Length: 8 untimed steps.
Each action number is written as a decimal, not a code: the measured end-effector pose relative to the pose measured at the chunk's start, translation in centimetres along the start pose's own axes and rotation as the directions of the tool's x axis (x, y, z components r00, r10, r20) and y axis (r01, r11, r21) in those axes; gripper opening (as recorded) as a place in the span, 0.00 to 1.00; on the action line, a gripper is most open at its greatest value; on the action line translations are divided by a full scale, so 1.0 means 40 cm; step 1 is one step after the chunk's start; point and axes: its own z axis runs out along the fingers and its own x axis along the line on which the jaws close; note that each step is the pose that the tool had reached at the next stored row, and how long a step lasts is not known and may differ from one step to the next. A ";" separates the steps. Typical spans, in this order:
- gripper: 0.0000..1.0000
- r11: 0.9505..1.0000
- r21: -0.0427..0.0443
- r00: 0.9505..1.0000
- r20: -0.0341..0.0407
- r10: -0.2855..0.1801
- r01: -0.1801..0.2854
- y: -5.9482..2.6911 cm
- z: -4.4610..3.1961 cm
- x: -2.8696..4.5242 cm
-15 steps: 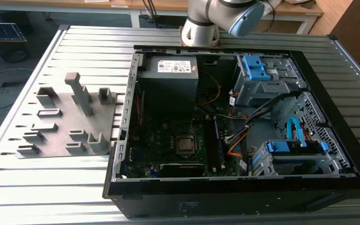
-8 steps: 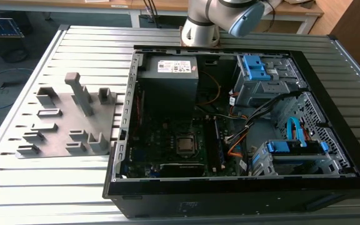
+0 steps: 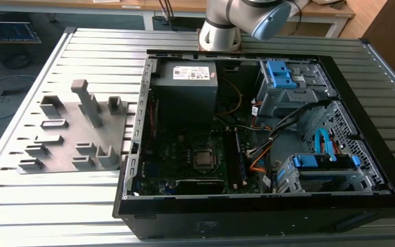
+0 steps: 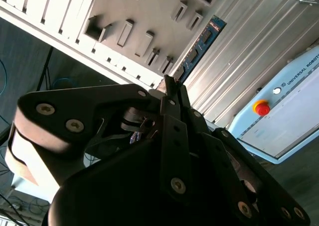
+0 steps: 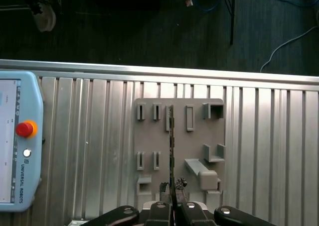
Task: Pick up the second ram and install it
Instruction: 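Pick up the second ram and move it above second insertion slot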
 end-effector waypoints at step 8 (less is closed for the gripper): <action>0.14 1.000 -0.001 1.000 0.000 0.000 0.000 -0.092 0.012 0.003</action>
